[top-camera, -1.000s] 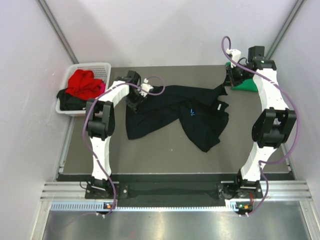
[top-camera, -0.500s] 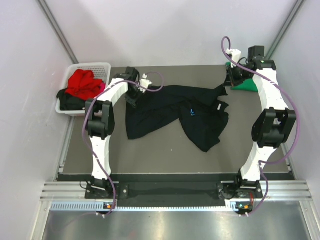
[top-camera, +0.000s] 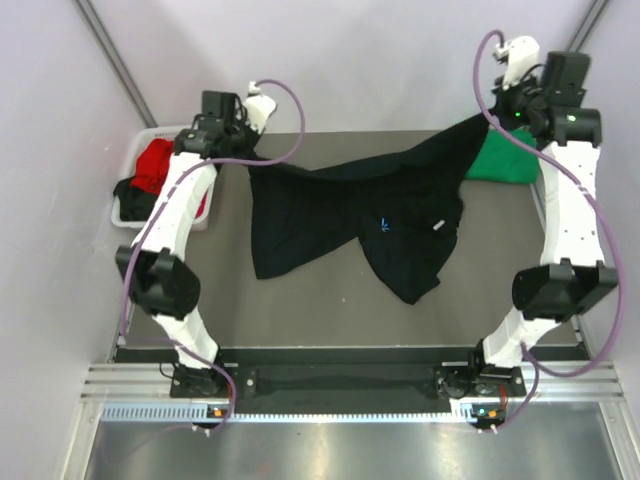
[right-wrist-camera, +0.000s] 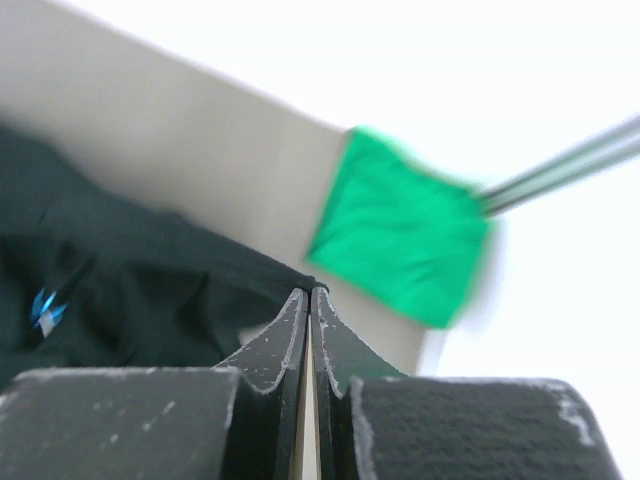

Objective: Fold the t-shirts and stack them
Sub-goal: Flatten the tshirt out

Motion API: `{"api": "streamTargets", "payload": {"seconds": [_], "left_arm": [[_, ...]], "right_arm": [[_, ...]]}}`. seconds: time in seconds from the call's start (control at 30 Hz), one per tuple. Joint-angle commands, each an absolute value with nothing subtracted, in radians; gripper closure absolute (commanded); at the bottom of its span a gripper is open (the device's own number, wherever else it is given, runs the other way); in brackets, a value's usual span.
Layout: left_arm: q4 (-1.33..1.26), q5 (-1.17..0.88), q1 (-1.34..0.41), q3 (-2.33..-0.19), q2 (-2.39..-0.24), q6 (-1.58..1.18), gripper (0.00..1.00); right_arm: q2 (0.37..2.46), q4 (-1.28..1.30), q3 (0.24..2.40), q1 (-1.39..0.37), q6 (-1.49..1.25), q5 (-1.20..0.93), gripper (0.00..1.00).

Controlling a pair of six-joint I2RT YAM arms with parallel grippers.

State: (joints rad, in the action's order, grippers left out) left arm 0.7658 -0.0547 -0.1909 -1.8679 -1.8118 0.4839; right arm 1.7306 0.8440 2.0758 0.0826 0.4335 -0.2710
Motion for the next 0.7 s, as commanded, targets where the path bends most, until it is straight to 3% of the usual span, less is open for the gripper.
{"api": "streamTargets", "payload": {"seconds": [0.0,0.4,0.67], "left_arm": [[0.649,-0.008,-0.19,-1.901,-1.668,0.466,1.0],[0.626,0.078,-0.236,-2.091,-1.414,0.541,1.0],[0.548,0.035,-0.241,-2.036,-1.175,0.523,1.0]], "right_arm": [[1.599,0.697,2.114,0.098,0.403,-0.186,1.0],[1.223,0.503,2.014,0.098,0.408,-0.166,1.0],[0.962,0.468,1.976,0.098,0.397,-0.235,1.0]]}}
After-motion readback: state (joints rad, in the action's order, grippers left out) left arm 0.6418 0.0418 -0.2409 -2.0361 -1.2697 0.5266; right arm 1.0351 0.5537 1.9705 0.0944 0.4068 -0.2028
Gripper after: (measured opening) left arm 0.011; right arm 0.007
